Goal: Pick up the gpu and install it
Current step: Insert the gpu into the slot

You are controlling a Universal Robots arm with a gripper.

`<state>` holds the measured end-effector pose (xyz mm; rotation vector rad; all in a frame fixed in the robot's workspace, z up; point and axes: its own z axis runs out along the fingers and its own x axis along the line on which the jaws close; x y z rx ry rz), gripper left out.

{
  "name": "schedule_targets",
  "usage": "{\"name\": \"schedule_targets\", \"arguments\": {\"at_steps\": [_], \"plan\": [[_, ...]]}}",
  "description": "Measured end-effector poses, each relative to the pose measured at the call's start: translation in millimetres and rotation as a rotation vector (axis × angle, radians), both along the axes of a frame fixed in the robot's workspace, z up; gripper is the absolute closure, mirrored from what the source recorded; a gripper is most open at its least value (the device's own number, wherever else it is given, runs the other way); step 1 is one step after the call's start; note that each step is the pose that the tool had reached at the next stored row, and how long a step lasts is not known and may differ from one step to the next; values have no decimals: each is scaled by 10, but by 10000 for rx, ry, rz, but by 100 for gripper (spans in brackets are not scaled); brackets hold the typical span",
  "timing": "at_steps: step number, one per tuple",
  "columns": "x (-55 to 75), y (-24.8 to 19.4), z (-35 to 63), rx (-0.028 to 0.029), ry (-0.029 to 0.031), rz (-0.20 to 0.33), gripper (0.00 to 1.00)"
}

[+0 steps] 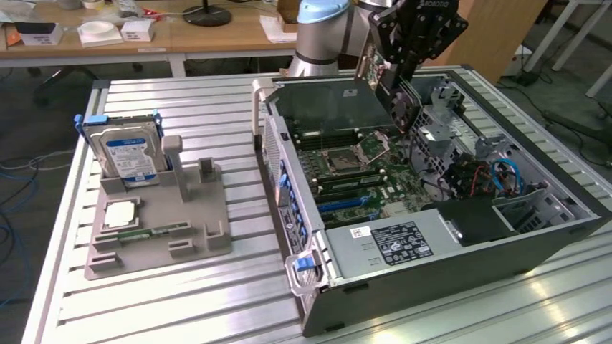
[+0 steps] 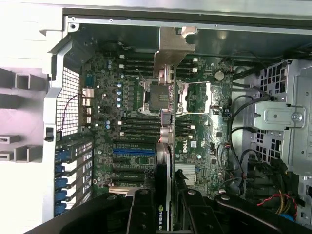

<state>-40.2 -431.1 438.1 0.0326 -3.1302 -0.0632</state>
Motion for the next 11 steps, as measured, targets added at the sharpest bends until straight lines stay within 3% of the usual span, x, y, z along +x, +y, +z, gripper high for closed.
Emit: {"name": "schedule_targets", "arguments": {"at_steps": [6,11], "plan": [[0,0,0,0,0,9,74],[0,0,-2,1,0,683,74]]}}
